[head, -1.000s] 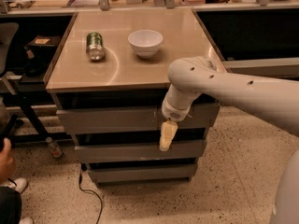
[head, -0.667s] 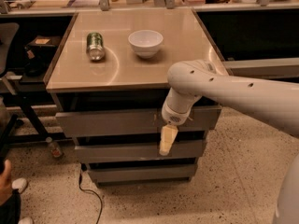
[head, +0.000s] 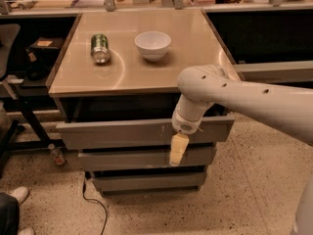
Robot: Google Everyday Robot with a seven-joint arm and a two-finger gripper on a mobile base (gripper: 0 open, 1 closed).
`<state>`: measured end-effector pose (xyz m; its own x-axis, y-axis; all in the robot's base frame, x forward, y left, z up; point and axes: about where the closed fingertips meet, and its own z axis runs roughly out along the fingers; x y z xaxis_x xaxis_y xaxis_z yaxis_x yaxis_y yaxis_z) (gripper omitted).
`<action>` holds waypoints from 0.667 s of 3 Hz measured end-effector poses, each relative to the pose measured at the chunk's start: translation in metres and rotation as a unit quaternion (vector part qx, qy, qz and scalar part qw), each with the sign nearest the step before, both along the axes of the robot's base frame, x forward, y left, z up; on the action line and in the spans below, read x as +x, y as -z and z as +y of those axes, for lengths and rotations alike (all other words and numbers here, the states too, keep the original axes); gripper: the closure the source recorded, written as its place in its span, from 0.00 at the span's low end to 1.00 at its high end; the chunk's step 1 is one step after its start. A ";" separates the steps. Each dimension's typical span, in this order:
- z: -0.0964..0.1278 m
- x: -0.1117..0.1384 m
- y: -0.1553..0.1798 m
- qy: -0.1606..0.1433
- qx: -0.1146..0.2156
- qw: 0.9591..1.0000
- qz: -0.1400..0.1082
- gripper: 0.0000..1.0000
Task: Open top drawer
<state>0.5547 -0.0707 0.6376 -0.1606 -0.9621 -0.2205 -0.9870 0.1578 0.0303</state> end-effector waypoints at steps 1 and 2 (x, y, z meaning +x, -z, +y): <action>-0.011 -0.023 -0.010 0.016 -0.003 1.000 0.019 0.00; -0.045 -0.077 -0.015 0.037 -0.029 0.997 0.056 0.00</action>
Offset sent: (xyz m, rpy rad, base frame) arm -0.2594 -0.1539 0.0412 -0.2266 0.3490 -0.2082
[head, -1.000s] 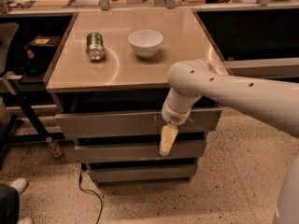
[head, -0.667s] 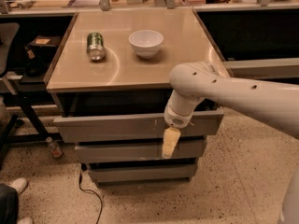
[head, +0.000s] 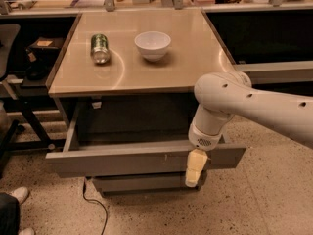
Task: Open top drawer
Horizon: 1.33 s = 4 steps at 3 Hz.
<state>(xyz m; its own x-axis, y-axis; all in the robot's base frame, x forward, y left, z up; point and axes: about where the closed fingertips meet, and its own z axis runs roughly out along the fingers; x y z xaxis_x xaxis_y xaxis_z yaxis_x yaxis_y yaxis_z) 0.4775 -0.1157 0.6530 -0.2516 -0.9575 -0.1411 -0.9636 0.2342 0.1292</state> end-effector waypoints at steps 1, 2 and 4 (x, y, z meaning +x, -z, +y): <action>0.000 0.000 0.000 0.000 0.000 1.000 0.000 0.00; -0.013 -0.016 0.024 0.004 -0.016 0.999 0.034 0.00; -0.044 -0.044 0.018 0.031 -0.035 0.997 0.059 0.00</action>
Offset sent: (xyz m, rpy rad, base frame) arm -0.0349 -0.0298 -0.0522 -0.0720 0.1523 -0.0200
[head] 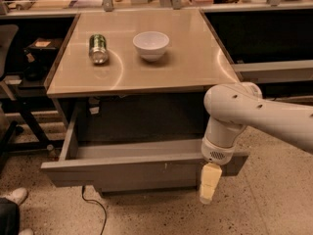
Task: Open top drawer
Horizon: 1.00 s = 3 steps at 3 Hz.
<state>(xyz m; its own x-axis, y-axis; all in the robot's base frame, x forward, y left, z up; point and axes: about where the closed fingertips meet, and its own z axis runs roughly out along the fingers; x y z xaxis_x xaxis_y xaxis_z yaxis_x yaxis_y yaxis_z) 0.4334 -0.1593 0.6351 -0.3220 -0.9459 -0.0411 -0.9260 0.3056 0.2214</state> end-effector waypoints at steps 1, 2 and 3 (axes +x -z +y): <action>-0.004 -0.004 -0.003 0.004 -0.002 1.000 0.002 0.00; -0.028 -0.031 -0.005 0.020 -0.018 0.999 0.021 0.00; -0.027 -0.030 -0.007 0.020 -0.018 0.999 0.021 0.00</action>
Offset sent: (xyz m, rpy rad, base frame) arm -0.1438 -0.1191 0.0180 -0.1588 0.1872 -0.1618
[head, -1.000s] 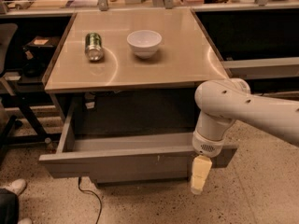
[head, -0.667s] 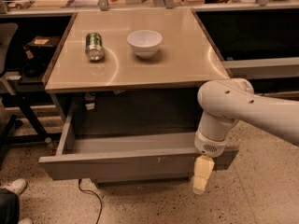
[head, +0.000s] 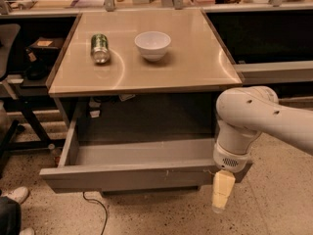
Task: Open top drawer
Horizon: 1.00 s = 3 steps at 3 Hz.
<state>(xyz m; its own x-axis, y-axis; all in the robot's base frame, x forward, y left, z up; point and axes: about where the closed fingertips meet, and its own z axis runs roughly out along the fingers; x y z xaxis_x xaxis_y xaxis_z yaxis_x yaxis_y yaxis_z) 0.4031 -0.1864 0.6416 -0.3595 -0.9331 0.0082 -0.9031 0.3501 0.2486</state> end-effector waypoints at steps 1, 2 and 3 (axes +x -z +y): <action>-0.009 -0.013 -0.004 0.002 -0.008 1.000 0.008 0.00; -0.009 -0.025 -0.012 0.003 -0.007 1.000 0.016 0.00; -0.009 -0.025 -0.012 0.003 -0.007 1.000 0.016 0.00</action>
Offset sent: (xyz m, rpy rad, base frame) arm -0.1263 -0.0931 0.0738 -0.0968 0.0851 0.0187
